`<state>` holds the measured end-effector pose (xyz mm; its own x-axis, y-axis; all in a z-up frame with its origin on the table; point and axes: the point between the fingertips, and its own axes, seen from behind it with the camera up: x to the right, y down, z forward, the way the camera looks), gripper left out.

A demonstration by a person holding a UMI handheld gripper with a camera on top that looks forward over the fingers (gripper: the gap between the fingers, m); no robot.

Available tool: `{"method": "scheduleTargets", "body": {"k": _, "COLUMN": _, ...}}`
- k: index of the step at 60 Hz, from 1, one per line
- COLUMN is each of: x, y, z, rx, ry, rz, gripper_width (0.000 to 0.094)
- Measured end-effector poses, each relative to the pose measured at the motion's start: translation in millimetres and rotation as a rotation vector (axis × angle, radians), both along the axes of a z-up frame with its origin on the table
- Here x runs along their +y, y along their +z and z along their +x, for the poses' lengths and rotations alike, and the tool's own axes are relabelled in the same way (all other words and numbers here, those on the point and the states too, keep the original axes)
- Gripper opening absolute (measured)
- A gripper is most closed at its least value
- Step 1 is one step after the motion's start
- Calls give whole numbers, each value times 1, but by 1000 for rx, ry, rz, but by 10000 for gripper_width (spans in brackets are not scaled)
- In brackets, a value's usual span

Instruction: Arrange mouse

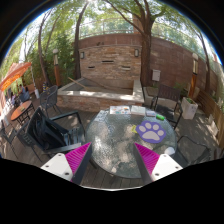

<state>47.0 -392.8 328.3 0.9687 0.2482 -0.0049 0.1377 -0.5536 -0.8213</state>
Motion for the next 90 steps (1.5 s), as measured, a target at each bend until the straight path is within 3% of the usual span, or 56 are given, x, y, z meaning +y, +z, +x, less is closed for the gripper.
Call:
{"method": "scheduleTargets", "body": {"k": 7, "x": -11, "y": -20, "z": 18, "rx": -17, "ry": -26, "rz": -33, "gripper_width": 843}}
{"method": "scheduleTargets", "body": {"k": 24, "x": -3, "y": -171, "z": 141, "rx": -52, "ry": -152, "rz": -120, "gripper_width": 845}}
{"method": "scheduleTargets", "body": {"k": 41, "x": 92, "y": -272, "z": 291, "rx": -48, "ry": -334, "rz": -91, "gripper_width": 846}}
{"method": "scheduleTargets", "body": {"k": 62, "x": 197, "y": -334, "z": 359, "rx": 26, "ry": -416, "rz": -125, "gripper_width": 860}}
{"method": "scheduleTargets", "body": {"k": 72, "x": 231, "y": -339, "z": 358, "rx": 35, "ry": -399, "rz": -127, "gripper_width": 855}}
{"method": "scheduleTargets", "body": {"k": 79, "x": 253, "y": -341, "z": 355, "rx": 25, "ry": -373, "rz": -125, "gripper_width": 771}}
{"method": "scheduleTargets", "body": {"k": 86, "x": 266, "y": -343, "z": 358, "rx": -41, "ry": -351, "rz": -115, "gripper_width": 530}}
{"method": "scheduleTargets", "body": {"k": 90, "x": 268, "y": -343, "z": 353, "rx": -63, "ry": -335, "rz": -114, "gripper_width": 498}}
